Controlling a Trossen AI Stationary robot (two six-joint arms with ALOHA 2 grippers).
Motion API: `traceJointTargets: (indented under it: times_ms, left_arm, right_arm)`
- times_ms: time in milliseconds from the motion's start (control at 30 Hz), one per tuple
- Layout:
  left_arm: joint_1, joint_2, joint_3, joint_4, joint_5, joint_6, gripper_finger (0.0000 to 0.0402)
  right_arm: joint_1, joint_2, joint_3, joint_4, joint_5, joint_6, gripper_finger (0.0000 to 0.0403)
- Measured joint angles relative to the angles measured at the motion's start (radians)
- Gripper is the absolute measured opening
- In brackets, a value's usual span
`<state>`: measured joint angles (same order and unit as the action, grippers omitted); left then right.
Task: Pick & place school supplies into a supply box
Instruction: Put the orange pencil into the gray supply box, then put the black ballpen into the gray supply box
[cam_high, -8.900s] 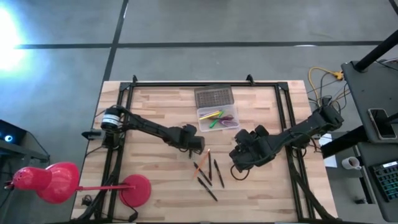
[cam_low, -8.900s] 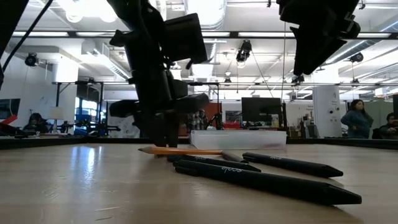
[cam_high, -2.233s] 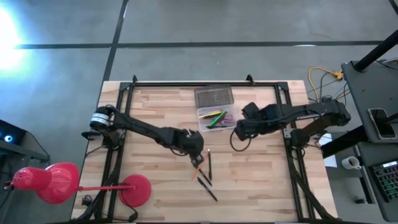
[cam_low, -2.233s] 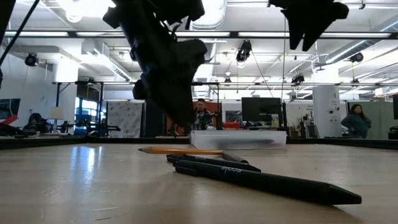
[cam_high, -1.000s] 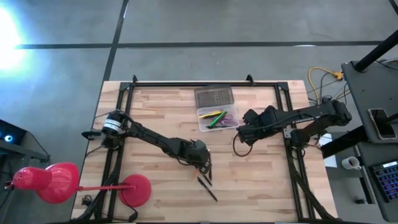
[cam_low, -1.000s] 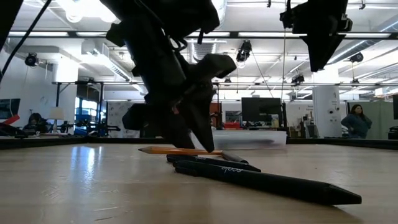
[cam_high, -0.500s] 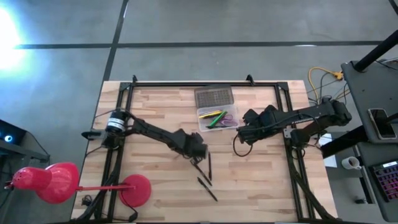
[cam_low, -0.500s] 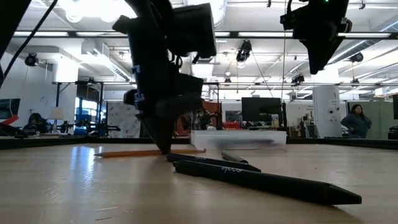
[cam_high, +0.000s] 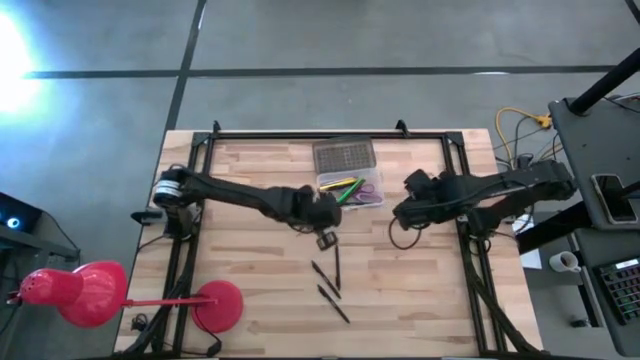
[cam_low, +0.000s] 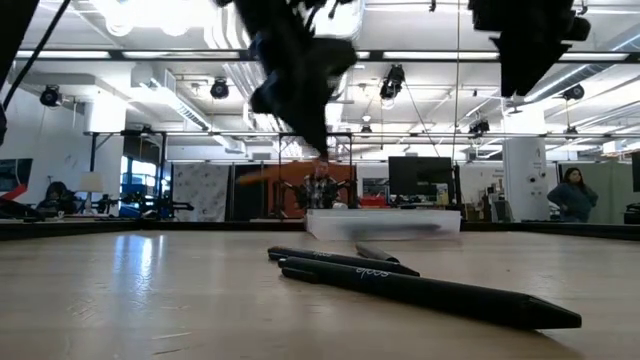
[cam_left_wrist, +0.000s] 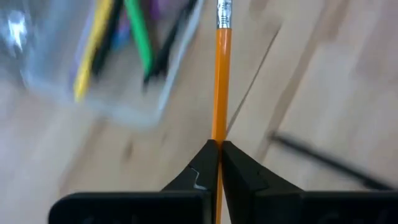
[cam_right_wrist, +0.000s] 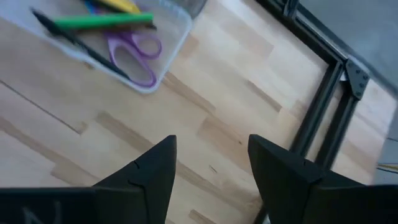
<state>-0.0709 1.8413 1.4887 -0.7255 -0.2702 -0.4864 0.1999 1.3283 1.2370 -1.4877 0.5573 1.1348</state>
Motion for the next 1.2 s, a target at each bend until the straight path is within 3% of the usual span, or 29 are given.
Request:
traceJointTargets:
  times_ms: [133, 267, 467, 633, 767, 867, 967, 1067, 1200]
  left_arm:
    - [0.04, -0.011, 0.129, 0.017, -0.053, 0.225, 0.0001]
    - [0.139, 0.054, 0.231, 0.019, -0.026, 0.412, 0.0001]
    - [0.279, 0.162, 0.308, 0.055, 0.128, 0.448, 0.0001]
    - [0.297, 0.229, 0.31, 0.047, 0.116, 0.448, 0.0017]
    - [0.271, 0.182, 0.274, 0.003, 0.105, 0.444, 0.0036]
    - [0.198, 0.089, 0.208, 0.002, 0.108, 0.453, 0.0037]
    - [0.105, -0.04, 0.097, 0.017, 0.112, 0.448, 0.0037]
    - [0.017, -0.181, -0.056, 0.06, 0.111, 0.316, 0.0037]
    - [-0.088, -0.367, -0.304, 0.201, 0.108, 0.038, 0.0037]
  right_arm:
    - [0.027, -0.08, -0.004, 0.001, 0.023, 0.057, 0.018]
    - [0.053, -0.126, -0.008, 0.002, 0.018, 0.102, 0.0174]
    - [0.129, -0.12, -0.01, 0.006, -0.031, 0.196, 0.0173]
    - [0.213, -0.074, -0.012, 0.014, -0.037, 0.281, 0.0175]
    - [0.274, -0.025, -0.016, 0.081, -0.098, 0.24, 0.018]
    - [0.294, 0.013, -0.031, 0.205, -0.176, 0.104, 0.018]
    - [0.299, 0.064, -0.061, 0.404, -0.241, -0.198, 0.0175]
    - [0.298, 0.141, -0.077, 0.539, -0.251, -0.54, 0.0171]
    - [0.281, 0.277, -0.039, 0.58, -0.248, -1.005, 0.0174]
